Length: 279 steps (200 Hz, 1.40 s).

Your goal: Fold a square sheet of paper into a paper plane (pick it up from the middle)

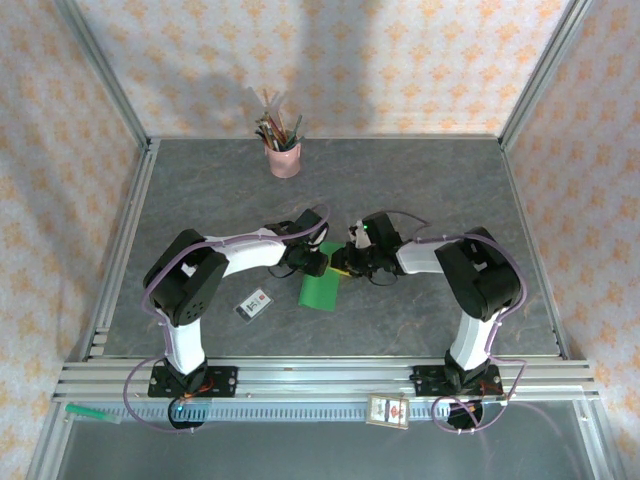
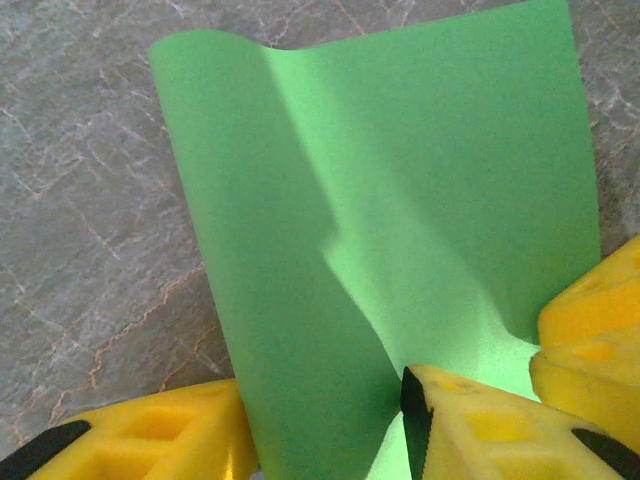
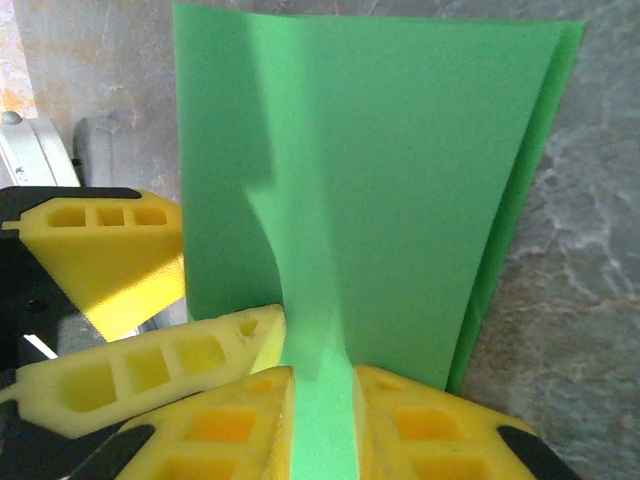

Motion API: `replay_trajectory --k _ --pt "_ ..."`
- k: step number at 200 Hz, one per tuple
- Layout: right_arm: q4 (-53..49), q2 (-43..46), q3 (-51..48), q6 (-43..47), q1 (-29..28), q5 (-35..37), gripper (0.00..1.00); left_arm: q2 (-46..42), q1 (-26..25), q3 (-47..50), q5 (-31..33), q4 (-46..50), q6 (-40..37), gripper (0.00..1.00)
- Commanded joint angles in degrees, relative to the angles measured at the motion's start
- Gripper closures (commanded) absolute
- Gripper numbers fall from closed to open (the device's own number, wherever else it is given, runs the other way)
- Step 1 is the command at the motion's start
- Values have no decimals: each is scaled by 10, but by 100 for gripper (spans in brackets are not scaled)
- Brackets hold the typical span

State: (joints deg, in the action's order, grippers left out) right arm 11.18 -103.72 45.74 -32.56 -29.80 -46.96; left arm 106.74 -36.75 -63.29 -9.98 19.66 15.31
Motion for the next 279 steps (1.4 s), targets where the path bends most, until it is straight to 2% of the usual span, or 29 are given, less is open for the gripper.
replay_trajectory --k 1,162,279 --pt "-38 -29 -4 12 -3 62 78 45 15 32 80 31 -4 52" --pt "-137 -67 21 -4 -11 171 86 30 14 15 56 28 8 52" --pt "-132 -73 2 -3 -12 181 87 -30 16 -21 36 50 30 45"
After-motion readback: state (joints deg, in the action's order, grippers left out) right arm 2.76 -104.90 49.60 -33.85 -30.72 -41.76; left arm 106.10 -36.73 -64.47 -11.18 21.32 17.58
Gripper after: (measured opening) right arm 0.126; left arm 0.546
